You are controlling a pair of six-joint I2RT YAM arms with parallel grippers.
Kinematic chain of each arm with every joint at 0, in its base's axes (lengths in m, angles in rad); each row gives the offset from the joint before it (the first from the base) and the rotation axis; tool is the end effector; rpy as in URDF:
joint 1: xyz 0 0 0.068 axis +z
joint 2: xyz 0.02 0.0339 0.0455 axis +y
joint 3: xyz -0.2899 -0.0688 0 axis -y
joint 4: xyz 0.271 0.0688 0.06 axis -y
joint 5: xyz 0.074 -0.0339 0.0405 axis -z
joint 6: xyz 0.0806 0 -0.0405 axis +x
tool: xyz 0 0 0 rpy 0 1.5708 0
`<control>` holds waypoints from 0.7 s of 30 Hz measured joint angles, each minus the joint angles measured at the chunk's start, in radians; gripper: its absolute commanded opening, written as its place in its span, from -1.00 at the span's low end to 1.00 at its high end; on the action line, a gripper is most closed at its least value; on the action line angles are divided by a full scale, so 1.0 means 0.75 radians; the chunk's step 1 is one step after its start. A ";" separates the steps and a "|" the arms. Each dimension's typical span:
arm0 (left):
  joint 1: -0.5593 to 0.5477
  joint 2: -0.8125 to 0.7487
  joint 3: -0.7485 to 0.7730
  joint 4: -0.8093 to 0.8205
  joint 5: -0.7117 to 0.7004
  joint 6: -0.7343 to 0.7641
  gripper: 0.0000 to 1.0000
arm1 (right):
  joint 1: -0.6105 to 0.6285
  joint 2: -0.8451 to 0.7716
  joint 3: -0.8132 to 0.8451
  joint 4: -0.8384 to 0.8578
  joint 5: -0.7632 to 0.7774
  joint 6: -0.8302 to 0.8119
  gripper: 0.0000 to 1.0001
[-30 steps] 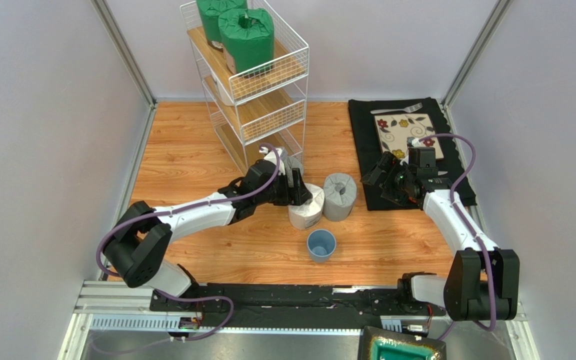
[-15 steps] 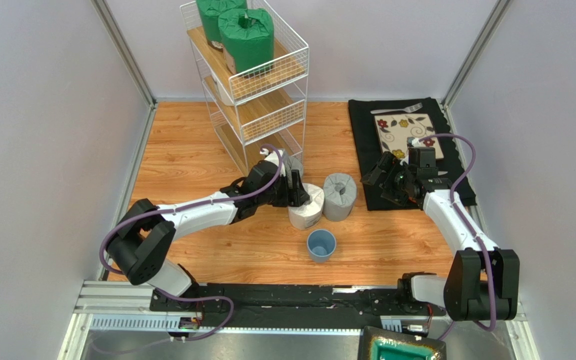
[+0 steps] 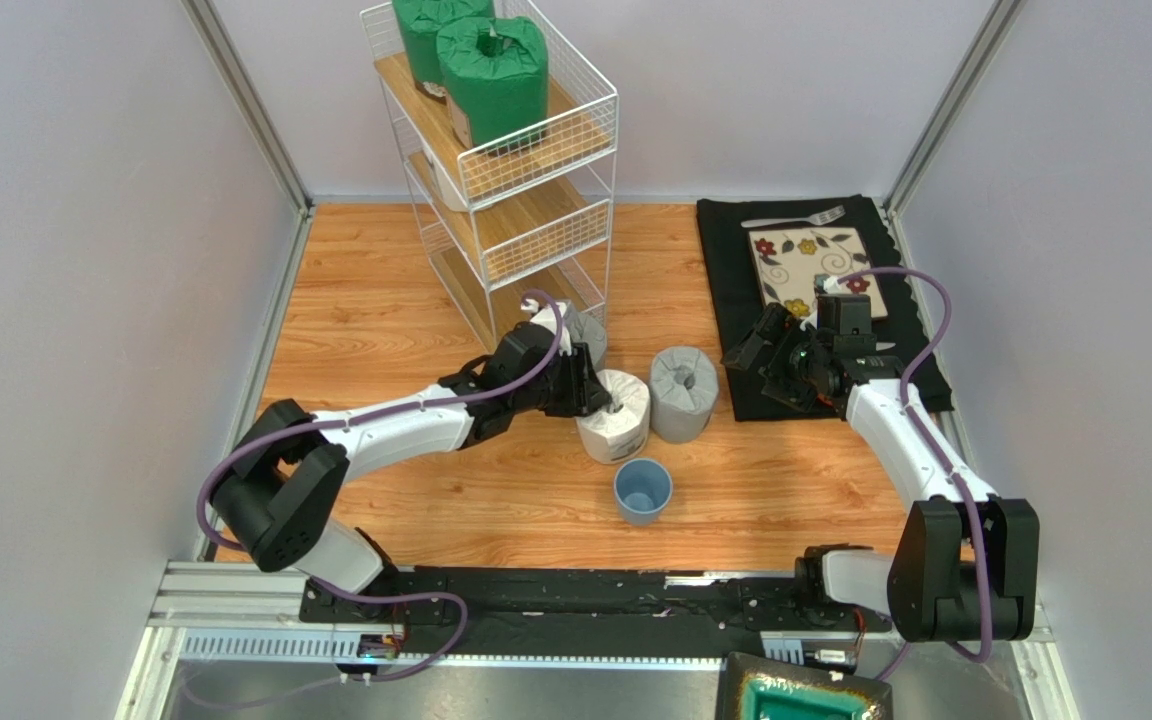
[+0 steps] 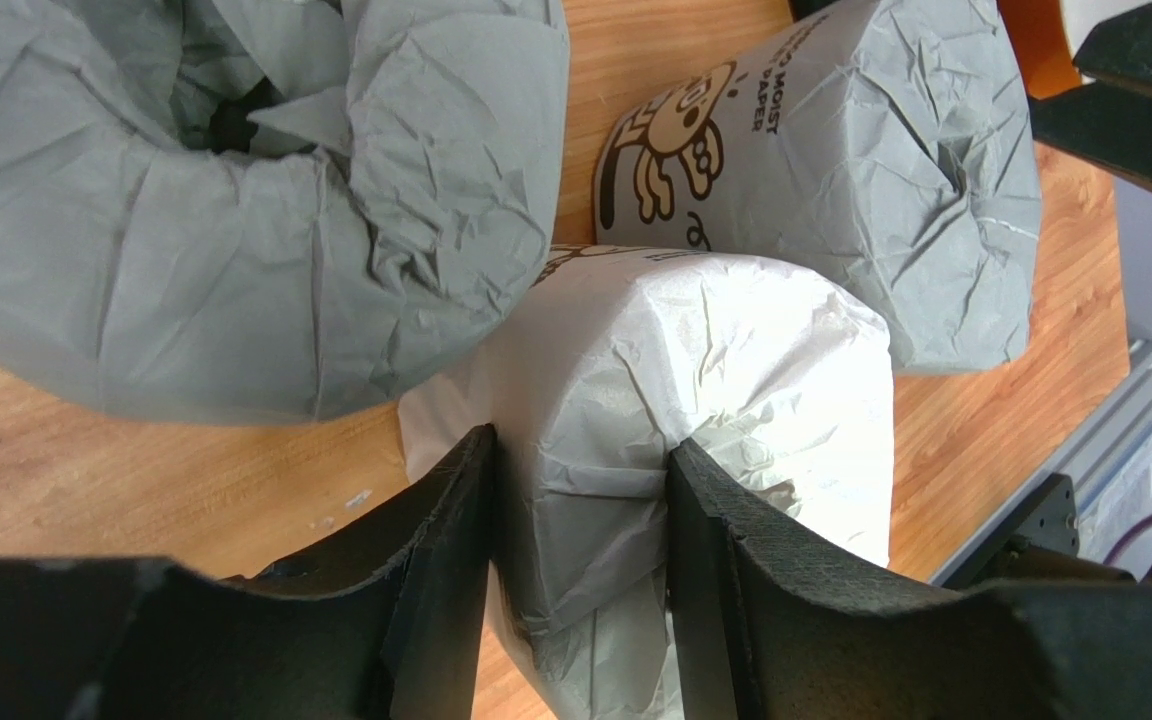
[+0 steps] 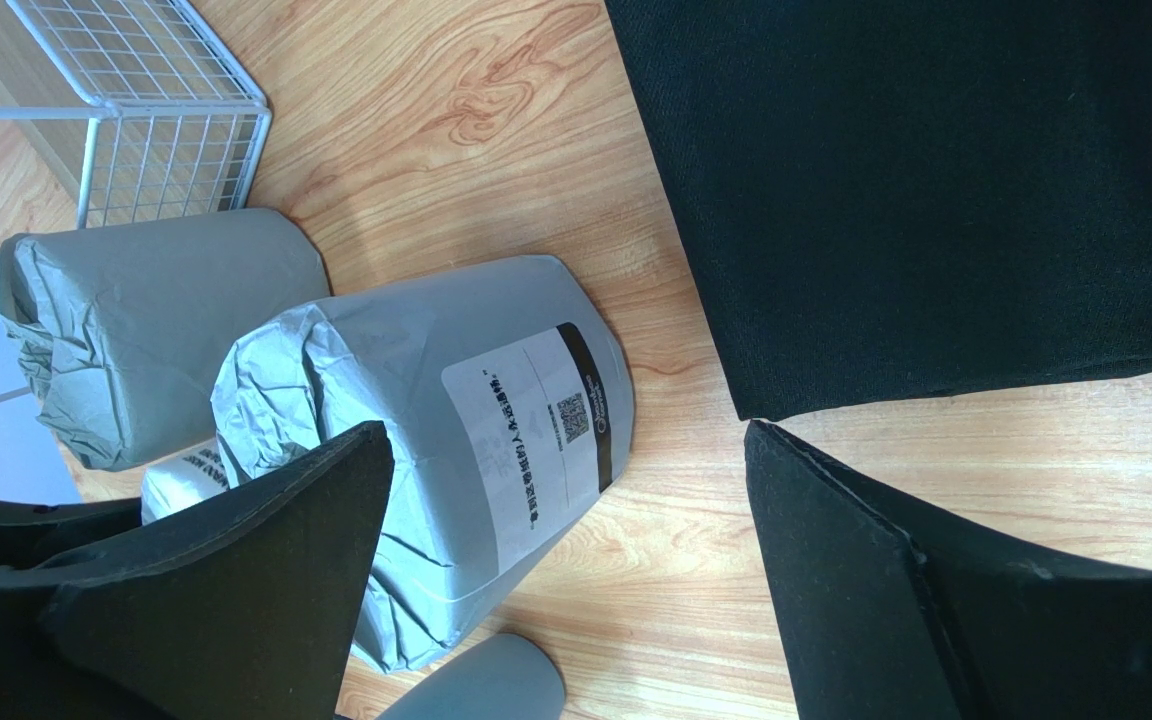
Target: Place and organize the paper towels onto the shelf
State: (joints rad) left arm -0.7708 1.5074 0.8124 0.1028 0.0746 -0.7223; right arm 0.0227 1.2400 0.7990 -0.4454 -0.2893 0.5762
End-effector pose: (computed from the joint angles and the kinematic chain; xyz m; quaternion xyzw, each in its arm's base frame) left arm 0.2657 -0.2665 0.1892 0.0389 0.8814 -0.3431 0.3224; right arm 0.2915 0.0296 0.2091 0.2082 0.9099 0.2277 0.2772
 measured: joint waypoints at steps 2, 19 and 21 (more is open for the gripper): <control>0.000 -0.029 -0.007 -0.032 0.005 0.005 -0.12 | 0.000 0.000 0.000 0.000 0.000 0.000 0.82; 0.015 -0.633 -0.028 -0.508 -0.282 0.146 -0.07 | 0.000 0.023 0.000 0.003 -0.018 0.006 0.81; 0.038 -0.713 -0.032 -0.574 -0.341 0.169 -0.06 | 0.000 0.023 0.000 0.008 -0.023 0.009 0.81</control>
State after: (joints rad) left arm -0.7422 0.9726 0.7887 -0.3275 -0.1814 -0.5953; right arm 0.0227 1.2575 0.7990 -0.4393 -0.3065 0.5831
